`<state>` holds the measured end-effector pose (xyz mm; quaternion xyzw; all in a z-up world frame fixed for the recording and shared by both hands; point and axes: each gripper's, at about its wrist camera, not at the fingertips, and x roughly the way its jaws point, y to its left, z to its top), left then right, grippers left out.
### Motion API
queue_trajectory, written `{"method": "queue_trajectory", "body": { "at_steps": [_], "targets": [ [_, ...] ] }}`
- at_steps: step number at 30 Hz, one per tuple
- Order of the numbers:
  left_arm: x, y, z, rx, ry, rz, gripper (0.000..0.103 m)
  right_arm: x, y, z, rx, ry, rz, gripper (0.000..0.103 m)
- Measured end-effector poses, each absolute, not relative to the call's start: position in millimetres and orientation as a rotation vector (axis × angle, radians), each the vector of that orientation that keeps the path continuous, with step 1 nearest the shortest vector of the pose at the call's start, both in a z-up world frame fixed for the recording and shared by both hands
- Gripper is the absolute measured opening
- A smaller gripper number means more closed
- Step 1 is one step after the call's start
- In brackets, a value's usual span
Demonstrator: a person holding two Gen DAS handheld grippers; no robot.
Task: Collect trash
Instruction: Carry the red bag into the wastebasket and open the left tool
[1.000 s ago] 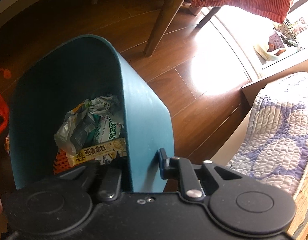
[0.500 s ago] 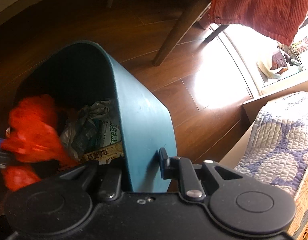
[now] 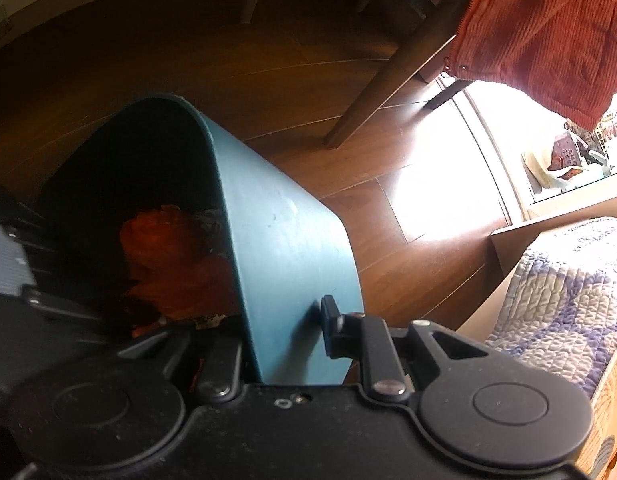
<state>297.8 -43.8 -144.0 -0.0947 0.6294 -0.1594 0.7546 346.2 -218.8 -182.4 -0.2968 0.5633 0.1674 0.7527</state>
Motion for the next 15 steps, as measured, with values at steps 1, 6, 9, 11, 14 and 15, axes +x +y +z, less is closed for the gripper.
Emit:
{"method": "queue_trajectory", "body": {
  "at_steps": [1, 6, 9, 11, 14, 15],
  "targets": [
    [298.9, -46.4, -145.6, -0.197, 1.375, -0.350, 0.012, 346.5, -218.2, -182.2, -0.646, 1.230, 0.365, 0.019],
    [304.1, -54.8, -152.1, -0.174, 1.385, -0.339, 0.012, 347.3, -217.8, -181.2, -0.636, 1.234, 0.357, 0.019],
    [304.8, -52.0, -155.2, -0.189, 1.397, -0.342, 0.013, 349.3, -218.3, -180.1, -0.632, 1.238, 0.354, 0.019],
    [304.2, -48.5, -157.3, -0.202, 1.405, -0.343, 0.015, 349.5, -217.8, -179.7, -0.629, 1.240, 0.352, 0.019],
    [301.0, -44.3, -157.9, -0.206, 1.400, -0.347, 0.021, 353.6, -219.2, -180.0, -0.618, 1.244, 0.345, 0.019],
    [300.0, -42.8, -157.1, -0.212, 1.399, -0.352, 0.023, 354.5, -219.2, -180.3, -0.615, 1.244, 0.343, 0.019]
  ]
}}
